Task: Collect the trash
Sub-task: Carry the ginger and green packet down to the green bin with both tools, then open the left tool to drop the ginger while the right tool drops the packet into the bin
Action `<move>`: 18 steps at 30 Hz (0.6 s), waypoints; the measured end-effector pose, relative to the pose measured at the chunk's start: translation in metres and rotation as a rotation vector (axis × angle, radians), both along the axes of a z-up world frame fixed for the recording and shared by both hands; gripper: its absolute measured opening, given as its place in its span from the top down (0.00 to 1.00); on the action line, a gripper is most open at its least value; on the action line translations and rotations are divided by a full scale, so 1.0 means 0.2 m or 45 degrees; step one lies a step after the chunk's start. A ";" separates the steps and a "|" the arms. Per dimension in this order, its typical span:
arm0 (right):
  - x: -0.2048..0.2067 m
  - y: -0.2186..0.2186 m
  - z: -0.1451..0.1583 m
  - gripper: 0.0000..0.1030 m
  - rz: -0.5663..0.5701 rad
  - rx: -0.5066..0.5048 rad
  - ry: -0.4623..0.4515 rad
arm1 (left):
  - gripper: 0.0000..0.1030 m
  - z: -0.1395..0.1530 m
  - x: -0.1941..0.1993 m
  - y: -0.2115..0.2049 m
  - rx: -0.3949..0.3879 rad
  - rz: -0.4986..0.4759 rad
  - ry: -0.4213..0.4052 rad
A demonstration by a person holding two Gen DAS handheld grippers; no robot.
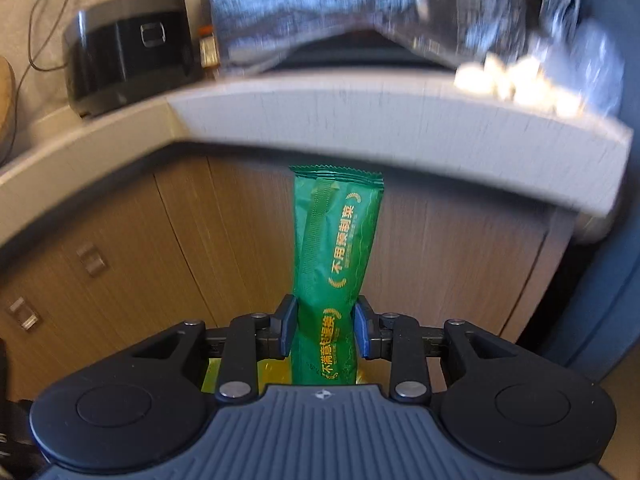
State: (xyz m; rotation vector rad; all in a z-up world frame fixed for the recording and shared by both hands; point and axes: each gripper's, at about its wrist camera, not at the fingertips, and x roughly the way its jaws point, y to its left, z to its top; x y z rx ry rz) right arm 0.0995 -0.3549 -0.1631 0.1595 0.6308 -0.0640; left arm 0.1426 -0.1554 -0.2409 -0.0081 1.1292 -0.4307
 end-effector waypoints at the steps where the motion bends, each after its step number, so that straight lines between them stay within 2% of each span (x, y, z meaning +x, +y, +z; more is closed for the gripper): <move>1: 0.01 0.00 -0.05 0.71 0.016 0.025 0.017 | 0.60 -0.06 0.04 0.00 0.021 0.015 0.011; 5: 0.08 -0.02 -0.21 0.72 0.054 0.103 0.160 | 0.60 -0.31 0.19 0.01 0.034 0.092 0.142; 9: 0.09 -0.08 -0.23 0.72 0.034 0.151 0.158 | 0.60 -0.48 0.27 0.02 0.031 0.167 0.212; 13: 0.11 -0.09 -0.27 0.72 0.031 0.181 0.212 | 0.61 -0.53 0.30 0.03 0.014 0.222 0.206; 18: 0.14 -0.12 -0.29 0.72 0.041 0.229 0.251 | 0.61 -0.49 0.31 0.08 -0.115 0.244 0.208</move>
